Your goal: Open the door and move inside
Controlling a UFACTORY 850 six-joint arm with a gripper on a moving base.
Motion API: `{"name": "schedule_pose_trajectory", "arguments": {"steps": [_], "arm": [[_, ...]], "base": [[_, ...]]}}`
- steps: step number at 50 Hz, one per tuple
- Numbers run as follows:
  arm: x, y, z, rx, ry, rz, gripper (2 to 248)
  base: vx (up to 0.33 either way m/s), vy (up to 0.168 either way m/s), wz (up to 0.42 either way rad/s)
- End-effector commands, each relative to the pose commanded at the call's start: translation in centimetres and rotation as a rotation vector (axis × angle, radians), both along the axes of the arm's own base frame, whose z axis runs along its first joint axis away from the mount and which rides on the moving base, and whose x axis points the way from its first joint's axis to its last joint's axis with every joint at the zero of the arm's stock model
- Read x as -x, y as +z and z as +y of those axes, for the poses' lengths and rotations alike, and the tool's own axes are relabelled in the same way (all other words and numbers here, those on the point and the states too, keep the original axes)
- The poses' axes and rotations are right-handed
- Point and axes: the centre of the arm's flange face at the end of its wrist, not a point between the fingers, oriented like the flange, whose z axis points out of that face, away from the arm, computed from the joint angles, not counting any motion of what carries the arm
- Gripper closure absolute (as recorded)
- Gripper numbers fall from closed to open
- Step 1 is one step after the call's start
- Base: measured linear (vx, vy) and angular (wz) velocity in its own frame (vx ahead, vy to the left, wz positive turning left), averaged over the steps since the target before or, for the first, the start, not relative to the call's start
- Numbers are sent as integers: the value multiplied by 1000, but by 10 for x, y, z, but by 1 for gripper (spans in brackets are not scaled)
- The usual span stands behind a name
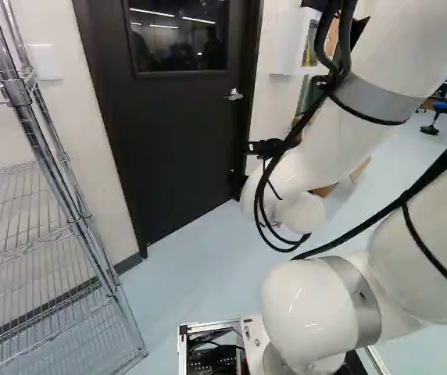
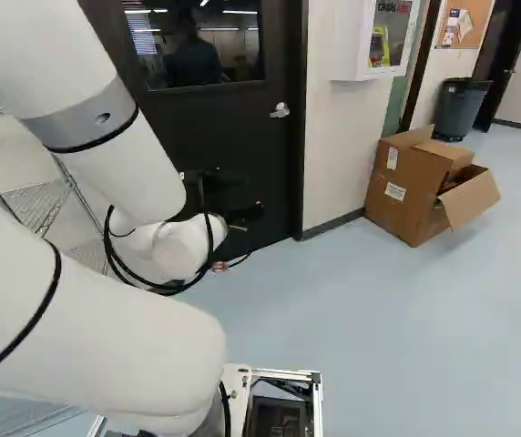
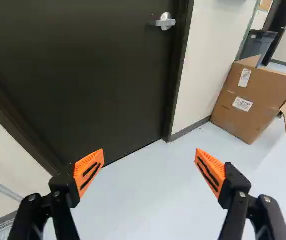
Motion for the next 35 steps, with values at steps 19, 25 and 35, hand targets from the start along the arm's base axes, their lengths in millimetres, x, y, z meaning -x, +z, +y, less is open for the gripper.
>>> {"name": "schedule_pose_trajectory", "arguments": {"steps": [19,25,35], "arm": [[0,0,0,0,0,0,3],[0,0,0,0,0,0,3],[0,0,0,0,0,0,3]], "base": [[50,-2,-2],[97,0,-3],[102,-2,-4]]}}
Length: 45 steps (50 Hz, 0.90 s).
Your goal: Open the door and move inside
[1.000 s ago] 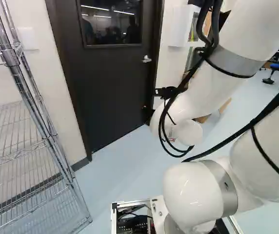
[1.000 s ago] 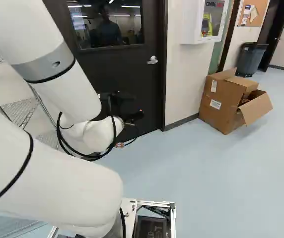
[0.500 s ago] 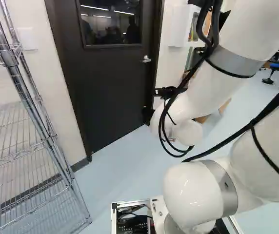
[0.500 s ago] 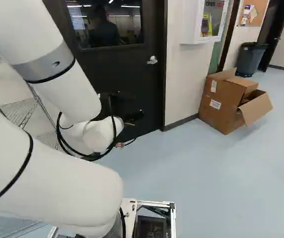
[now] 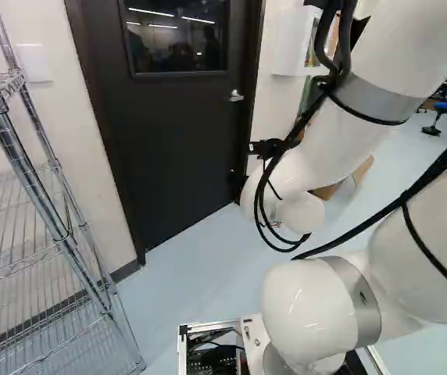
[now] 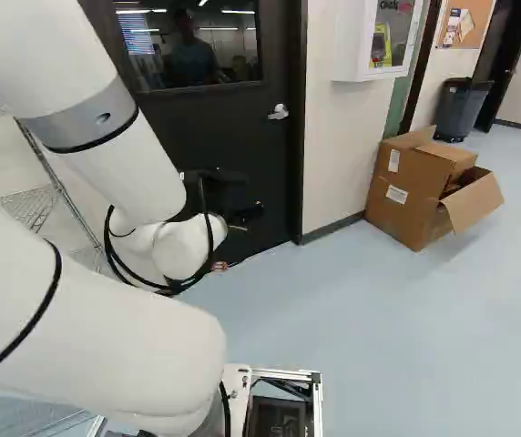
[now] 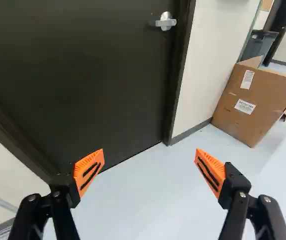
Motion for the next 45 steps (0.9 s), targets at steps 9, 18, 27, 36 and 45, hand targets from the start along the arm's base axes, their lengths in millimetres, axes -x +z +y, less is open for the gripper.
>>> {"name": "schedule_pose_trajectory", "arguments": {"steps": [9,18,27,36,45], "arm": [[0,0,0,0,0,0,3],[0,0,0,0,0,0,3],[0,0,0,0,0,0,3],[0,0,0,0,0,0,3],[0,0,0,0,0,0,3]], "base": [[111,1,-1],[111,0,-3],[123,2,-4],[136,1,-5],[139,3,6]]}}
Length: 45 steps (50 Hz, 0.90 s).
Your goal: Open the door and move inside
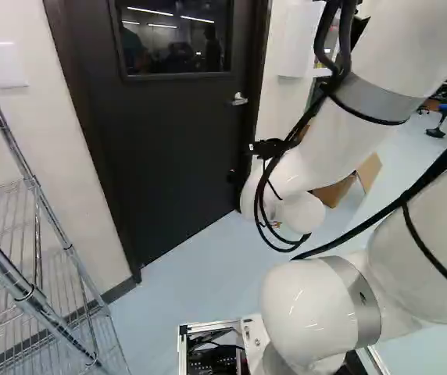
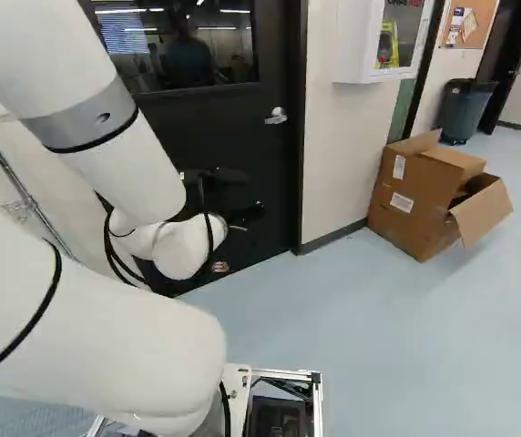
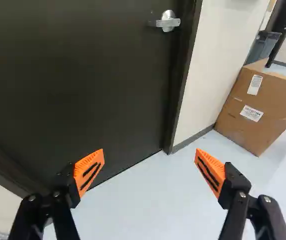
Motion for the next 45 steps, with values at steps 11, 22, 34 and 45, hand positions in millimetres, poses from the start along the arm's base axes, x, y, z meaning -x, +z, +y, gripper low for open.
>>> {"name": "schedule_pose_trajectory", "arguments": {"steps": [11,22,34,45], "arm": [[0,0,0,0,0,0,3],[0,0,0,0,0,0,3],[0,0,0,0,0,0,3],[0,0,0,0,0,0,3]], "base": [[127,-29,9],[137,-53,2],[149,-55,22],[151,-33,156]]}}
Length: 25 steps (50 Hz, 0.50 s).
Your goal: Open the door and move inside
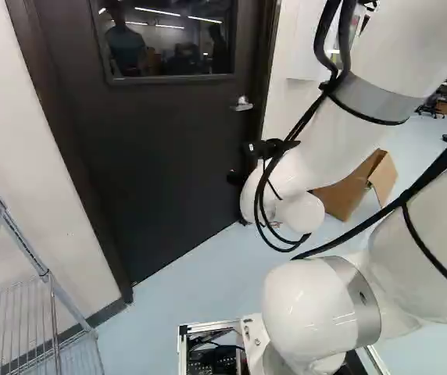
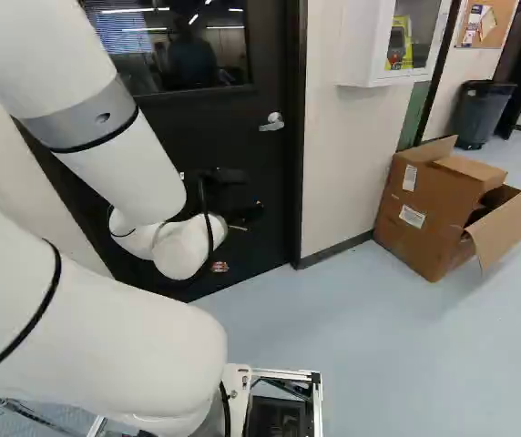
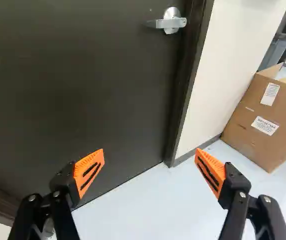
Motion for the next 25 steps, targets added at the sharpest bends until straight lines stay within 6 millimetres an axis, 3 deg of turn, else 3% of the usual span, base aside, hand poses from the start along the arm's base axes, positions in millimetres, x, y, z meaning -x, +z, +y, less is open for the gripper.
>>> {"name": "schedule_pose_trajectory", "arguments": {"steps": [25], "arm": [[0,0,0,0,0,0,3]], "base": [[148,-38,165]]}}
